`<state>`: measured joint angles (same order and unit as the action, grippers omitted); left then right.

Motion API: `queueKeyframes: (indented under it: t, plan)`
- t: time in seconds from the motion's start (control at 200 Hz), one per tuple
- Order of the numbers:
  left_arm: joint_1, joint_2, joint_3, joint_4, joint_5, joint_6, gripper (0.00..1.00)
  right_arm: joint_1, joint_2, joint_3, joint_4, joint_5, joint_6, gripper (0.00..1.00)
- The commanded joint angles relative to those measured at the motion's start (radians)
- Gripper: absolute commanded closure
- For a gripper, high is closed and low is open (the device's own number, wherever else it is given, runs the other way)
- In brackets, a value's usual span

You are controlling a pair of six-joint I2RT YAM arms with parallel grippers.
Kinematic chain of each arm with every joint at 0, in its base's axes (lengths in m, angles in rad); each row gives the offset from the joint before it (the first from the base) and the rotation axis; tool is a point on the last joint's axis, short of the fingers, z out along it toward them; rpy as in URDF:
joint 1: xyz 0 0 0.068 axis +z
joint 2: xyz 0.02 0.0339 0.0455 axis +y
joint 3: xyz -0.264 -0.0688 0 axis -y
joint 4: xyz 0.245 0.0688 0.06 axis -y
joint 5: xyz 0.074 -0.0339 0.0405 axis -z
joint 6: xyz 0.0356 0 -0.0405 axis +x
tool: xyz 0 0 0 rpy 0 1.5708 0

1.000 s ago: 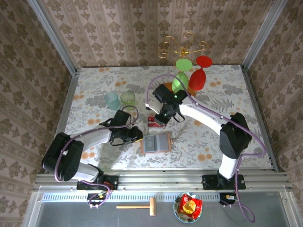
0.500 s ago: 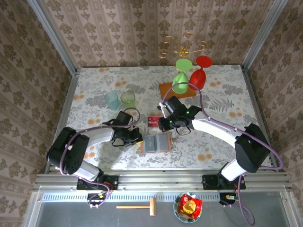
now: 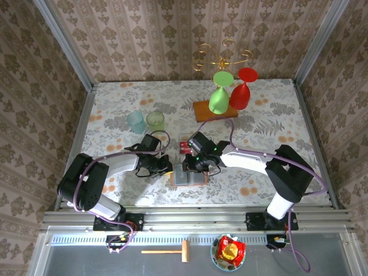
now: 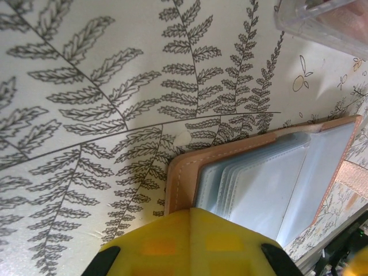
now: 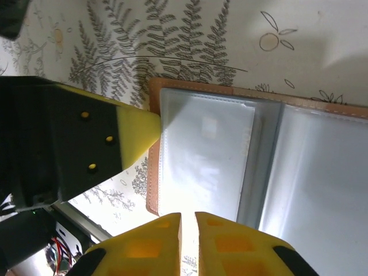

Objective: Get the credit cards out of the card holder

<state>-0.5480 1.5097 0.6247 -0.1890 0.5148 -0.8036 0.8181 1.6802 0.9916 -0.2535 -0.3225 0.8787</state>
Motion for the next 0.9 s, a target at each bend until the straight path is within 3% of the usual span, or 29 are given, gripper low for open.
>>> queueKeyframes:
  t: [0.0, 0.165, 0.61, 0.89]
  plan:
    - [0.013, 0.007, 0.007, -0.049, -0.041, 0.032, 0.94, 0.004, 0.031, -0.014, 0.069, -0.024, 0.1, 0.81]
    - [0.019, 0.018, 0.016, -0.045, -0.033, 0.042, 0.94, 0.004, 0.068, 0.005, 0.056, -0.027, 0.098, 0.74]
    - [0.023, 0.044, 0.03, -0.05, -0.027, 0.052, 0.94, 0.009, 0.131, 0.032, 0.076, -0.079, 0.095, 0.76]
    - [0.03, 0.046, 0.029, -0.063, -0.03, 0.068, 0.94, 0.007, 0.103, 0.03, -0.034, 0.015, 0.082, 0.75]
